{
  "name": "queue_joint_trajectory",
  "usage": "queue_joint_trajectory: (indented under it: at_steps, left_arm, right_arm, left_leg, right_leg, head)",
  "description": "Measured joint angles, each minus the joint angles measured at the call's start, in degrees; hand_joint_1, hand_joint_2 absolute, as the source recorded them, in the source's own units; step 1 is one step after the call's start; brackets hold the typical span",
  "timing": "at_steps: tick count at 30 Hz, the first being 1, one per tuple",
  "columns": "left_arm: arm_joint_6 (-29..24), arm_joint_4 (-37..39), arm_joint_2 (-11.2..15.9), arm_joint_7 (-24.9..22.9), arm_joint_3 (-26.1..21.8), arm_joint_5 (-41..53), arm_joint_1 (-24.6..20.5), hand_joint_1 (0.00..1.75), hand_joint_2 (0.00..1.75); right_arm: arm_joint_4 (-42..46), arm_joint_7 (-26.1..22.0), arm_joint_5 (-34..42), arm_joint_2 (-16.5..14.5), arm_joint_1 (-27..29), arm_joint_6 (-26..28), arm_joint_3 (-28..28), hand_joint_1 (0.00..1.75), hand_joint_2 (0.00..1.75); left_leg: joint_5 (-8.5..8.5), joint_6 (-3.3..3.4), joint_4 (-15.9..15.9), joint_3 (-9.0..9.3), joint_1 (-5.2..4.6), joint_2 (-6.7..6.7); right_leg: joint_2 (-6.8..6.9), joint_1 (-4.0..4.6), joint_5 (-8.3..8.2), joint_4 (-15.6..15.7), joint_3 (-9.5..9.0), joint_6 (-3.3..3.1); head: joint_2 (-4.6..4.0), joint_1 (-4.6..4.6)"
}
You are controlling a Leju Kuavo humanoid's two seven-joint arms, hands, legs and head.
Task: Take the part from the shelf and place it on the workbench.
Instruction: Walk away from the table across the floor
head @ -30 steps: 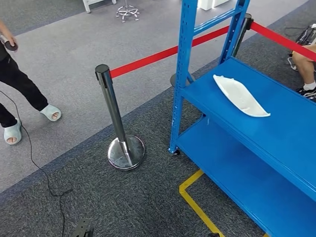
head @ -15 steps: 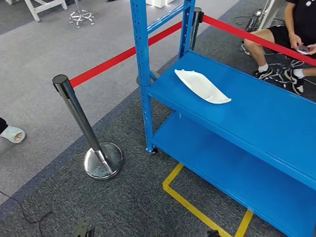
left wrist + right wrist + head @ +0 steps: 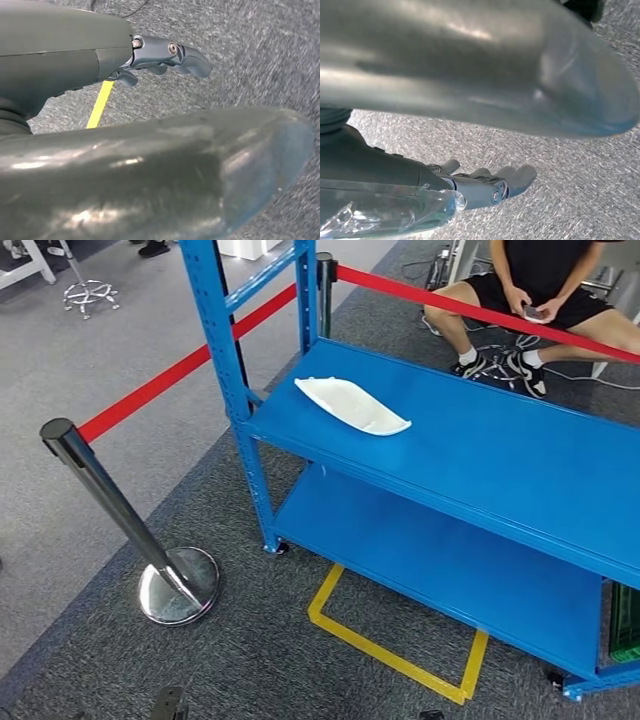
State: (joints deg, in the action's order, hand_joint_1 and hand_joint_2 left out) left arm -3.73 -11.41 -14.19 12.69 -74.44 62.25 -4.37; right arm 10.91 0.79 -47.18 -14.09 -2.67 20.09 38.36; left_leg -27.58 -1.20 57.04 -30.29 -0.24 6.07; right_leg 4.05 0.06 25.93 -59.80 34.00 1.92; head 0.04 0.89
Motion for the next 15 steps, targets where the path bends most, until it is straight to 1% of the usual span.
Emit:
queue_joint_trajectory:
  at_steps: [1,2,3,4,5,6,7,8,9,10,11,12,13,14,15]
  left_arm:
    - [0.4,0.0,0.0,-0.4,0.0,-0.1,-0.1,0.00,0.00]
    - [0.4,0.0,0.0,-0.9,0.0,-0.1,-0.2,0.00,0.00]
    - [0.3,0.0,0.0,-1.4,0.0,-0.2,-0.3,0.00,0.00]
    - [0.1,0.0,0.0,-2.0,-0.1,-0.2,-0.4,0.00,0.00]
    - [0.2,0.0,0.0,-2.7,-0.1,-0.3,-0.4,0.00,0.00]
    - [0.4,0.0,0.0,-3.3,-0.2,-0.3,-0.3,0.00,0.00]
    - [0.6,0.0,0.0,-3.8,-0.2,-0.3,-0.2,0.00,0.00]
    - [0.7,0.0,0.0,-4.1,-0.3,-0.1,-0.1,0.00,0.00]
    - [0.8,0.0,0.0,-4.3,-0.3,-0.1,-0.1,0.00,0.00]
    - [1.0,0.0,0.0,-4.3,-0.3,-0.2,-0.1,0.00,0.00]
    - [1.4,0.0,0.0,-4.3,-0.3,-0.4,-0.1,0.00,0.00]
    - [1.9,0.0,0.0,-4.3,-0.4,-0.7,-0.2,0.00,0.00]
    - [2.4,0.0,0.0,-4.3,-0.5,-1.1,-0.2,0.00,0.00]
    - [2.9,0.0,0.0,-4.2,-0.7,-1.4,-0.3,0.00,0.00]
    - [3.2,0.0,-0.1,-4.2,-0.8,-1.7,-0.4,0.00,0.00]
  right_arm:
    - [0.0,0.0,-0.1,0.0,0.0,0.0,0.0,0.00,0.00]
    - [0.0,0.1,0.0,0.0,0.1,-0.1,0.1,0.00,0.00]
    - [0.0,0.2,0.2,0.0,0.2,-0.2,0.2,0.00,0.00]
    - [0.0,0.2,0.4,0.0,0.2,-0.3,0.3,0.00,0.00]
    - [0.0,0.3,0.4,0.0,0.1,-0.4,0.4,0.00,0.00]
    - [0.0,0.4,0.0,0.0,0.1,-0.5,0.5,0.00,0.00]
    - [0.0,0.6,-0.7,0.0,0.0,-0.5,0.5,0.00,0.00]
    - [0.0,0.7,-1.3,0.0,0.0,-0.4,0.4,0.00,0.00]
    - [0.0,0.6,-1.7,0.0,0.1,-0.4,0.4,0.00,0.00]
    - [0.0,0.5,-1.8,0.0,0.1,-0.4,0.4,0.00,0.00]
    - [0.0,0.2,-1.6,0.0,0.1,-0.4,0.4,0.00,0.00]
    - [0.0,0.0,-1.4,0.0,0.1,-0.4,0.4,0.00,0.00]
    - [0.0,-0.1,-1.1,0.0,0.0,-0.4,0.5,0.00,0.00]
    - [0.0,-0.3,-0.6,0.0,0.0,-0.4,0.6,0.00,0.00]
    - [0.0,-0.3,-0.1,0.0,0.0,-0.3,0.7,0.00,0.00]
  left_leg:
    - [-0.03,-0.28,-0.1,0.17,0.03,0.62]
    - [-0.16,-0.64,-0.1,0.29,0.15,0.65]
    - [-0.68,-1.01,0.3,0.18,0.29,-0.24]
    - [-1.75,-1.33,1.8,-0.41,0.40,-1.62]
    - [-3.36,-1.58,4.4,-1.66,0.50,-3.32]
    - [-5.20,-1.69,8.1,-3.48,0.52,-4.64]
    - [-6.72,-1.75,11.9,-5.49,0.53,-5.21]
    - [-7.36,-1.77,14.6,-7.09,0.53,-5.42]
    - [-6.83,-1.75,15.5,-7.85,0.56,-5.52]
    - [-5.21,-1.70,14.3,-7.56,0.61,-5.72]
    - [-2.98,-1.66,11.3,-6.32,0.72,-6.34]
    - [-0.91,-1.64,7.5,-4.69,0.93,-7.83]
    - [0.39,-1.50,4.0,-3.15,1.20,-9.35]
    - [0.99,-1.32,1.7,-2.13,1.36,-10.65]
    - [1.00,-1.03,0.5,-1.66,1.42,-11.40]
  right_leg:
    - [-0.76,0.02,-0.15,0.0,0.06,-0.34]
    - [-1.48,-0.05,-0.26,0.2,0.12,-0.67]
    - [-2.17,-0.17,-0.41,0.3,0.11,-0.99]
    - [-2.87,-0.34,-0.57,0.5,0.07,-1.31]
    - [-3.57,-0.51,-0.70,0.6,0.06,-1.55]
    - [-4.30,-0.55,-0.76,0.6,0.12,-1.70]
    - [-5.13,-0.57,-0.79,0.6,0.17,-1.80]
    - [-6.03,-0.58,-0.80,0.6,0.18,-1.84]
    - [-6.96,-0.59,-0.82,0.6,0.18,-1.82]
    - [-7.92,-0.62,-0.85,0.6,0.15,-1.77]
    - [-8.84,-0.67,-0.89,0.6,0.11,-1.67]
    - [-9.68,-0.71,-0.94,0.6,0.14,-1.47]
    - [-10.51,-0.68,-0.97,0.4,0.30,-1.20]
    - [-11.18,-0.68,-1.05,0.4,0.51,-0.85]
    - [-11.78,-0.69,-1.16,0.4,0.73,-0.46]
  head:
    - [0.00,-0.04]
    - [0.00,-0.03]
    - [0.00,-0.09]
    - [0.00,-0.18]
    - [0.00,-0.33]
    - [0.00,-0.44]
    - [0.00,-0.49]
    - [0.00,-0.52]
    - [0.00,-0.50]
    - [0.00,-0.50]
    - [0.00,-0.50]
    - [0.00,-0.51]
    - [0.00,-0.52]
    - [0.00,-0.52]
    - [0.00,-0.57]
